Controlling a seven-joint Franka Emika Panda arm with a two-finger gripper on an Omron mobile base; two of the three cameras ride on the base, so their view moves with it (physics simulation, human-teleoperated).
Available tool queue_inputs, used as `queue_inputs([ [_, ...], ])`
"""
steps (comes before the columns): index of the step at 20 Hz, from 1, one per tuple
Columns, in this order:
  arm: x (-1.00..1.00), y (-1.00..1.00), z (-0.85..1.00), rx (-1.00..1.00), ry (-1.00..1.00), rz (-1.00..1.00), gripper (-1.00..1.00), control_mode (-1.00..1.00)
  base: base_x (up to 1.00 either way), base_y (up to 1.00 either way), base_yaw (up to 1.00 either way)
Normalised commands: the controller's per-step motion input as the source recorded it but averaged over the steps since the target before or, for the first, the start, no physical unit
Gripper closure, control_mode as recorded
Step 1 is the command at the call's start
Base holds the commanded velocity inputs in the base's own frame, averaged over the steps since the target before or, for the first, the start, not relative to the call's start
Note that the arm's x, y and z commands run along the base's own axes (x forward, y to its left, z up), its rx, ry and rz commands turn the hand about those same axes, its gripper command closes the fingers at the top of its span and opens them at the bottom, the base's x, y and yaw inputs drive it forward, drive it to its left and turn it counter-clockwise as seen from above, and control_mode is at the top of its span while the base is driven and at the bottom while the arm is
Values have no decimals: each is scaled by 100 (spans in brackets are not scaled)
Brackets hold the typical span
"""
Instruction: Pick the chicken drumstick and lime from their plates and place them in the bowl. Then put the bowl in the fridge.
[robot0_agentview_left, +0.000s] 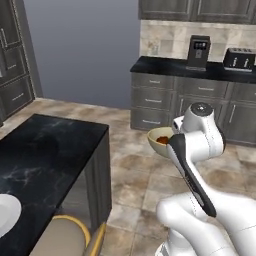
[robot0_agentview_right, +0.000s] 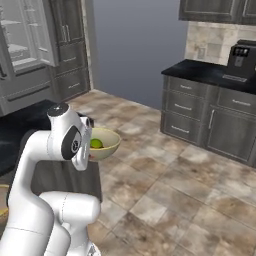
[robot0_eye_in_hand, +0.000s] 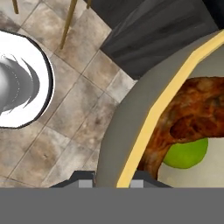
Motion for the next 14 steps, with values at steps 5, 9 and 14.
queue_inputs([
  [5,0,0,0,0,0,0,100,100,22,-61,-5],
  [9,0,0,0,0,0,0,100,100,86,-25,7],
  [14,0,0,0,0,0,0,100,100,93,-20,11],
])
